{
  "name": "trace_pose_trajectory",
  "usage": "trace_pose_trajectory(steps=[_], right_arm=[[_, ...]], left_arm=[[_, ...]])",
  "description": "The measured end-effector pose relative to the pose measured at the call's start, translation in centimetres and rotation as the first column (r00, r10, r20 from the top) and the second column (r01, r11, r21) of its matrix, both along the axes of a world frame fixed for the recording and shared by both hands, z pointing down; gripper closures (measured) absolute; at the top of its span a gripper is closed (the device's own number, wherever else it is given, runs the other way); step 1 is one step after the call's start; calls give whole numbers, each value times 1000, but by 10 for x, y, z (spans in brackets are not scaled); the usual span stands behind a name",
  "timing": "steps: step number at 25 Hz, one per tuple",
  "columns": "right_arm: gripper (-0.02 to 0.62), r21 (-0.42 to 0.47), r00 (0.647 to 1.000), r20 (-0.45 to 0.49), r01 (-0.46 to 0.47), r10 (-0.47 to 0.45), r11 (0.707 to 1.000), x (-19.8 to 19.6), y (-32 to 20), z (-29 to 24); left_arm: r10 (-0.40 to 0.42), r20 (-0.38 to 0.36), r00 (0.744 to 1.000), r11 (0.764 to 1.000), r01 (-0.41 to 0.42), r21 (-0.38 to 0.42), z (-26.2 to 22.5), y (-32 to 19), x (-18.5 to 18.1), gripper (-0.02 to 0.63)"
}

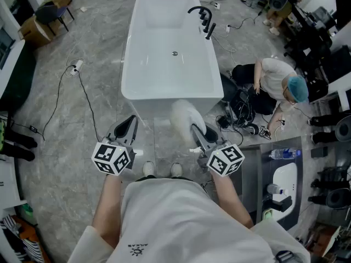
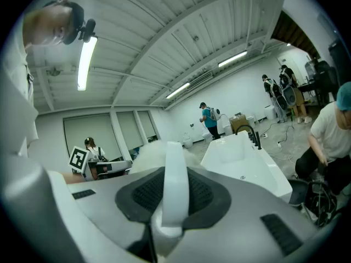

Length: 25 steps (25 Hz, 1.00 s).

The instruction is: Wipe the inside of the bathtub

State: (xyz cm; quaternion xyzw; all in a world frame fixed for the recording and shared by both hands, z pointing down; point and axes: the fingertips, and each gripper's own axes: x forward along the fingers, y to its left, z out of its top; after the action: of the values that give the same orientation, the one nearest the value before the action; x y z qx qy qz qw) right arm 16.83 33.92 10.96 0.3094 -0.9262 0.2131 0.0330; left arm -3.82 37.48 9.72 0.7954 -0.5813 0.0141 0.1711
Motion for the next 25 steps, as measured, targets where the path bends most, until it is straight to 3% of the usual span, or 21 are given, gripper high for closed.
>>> trace_pose_trajectory(steps=[10, 25], right_arm=[[500, 49, 994, -107, 12, -7, 999, -9, -12, 11], [500, 34, 996, -81, 47, -44, 998, 23, -17, 17]], left_arm=[[33, 88, 996, 999, -31, -22, 12, -20, 24, 595], [22, 84, 996, 999, -19, -37, 20, -23, 67, 595]])
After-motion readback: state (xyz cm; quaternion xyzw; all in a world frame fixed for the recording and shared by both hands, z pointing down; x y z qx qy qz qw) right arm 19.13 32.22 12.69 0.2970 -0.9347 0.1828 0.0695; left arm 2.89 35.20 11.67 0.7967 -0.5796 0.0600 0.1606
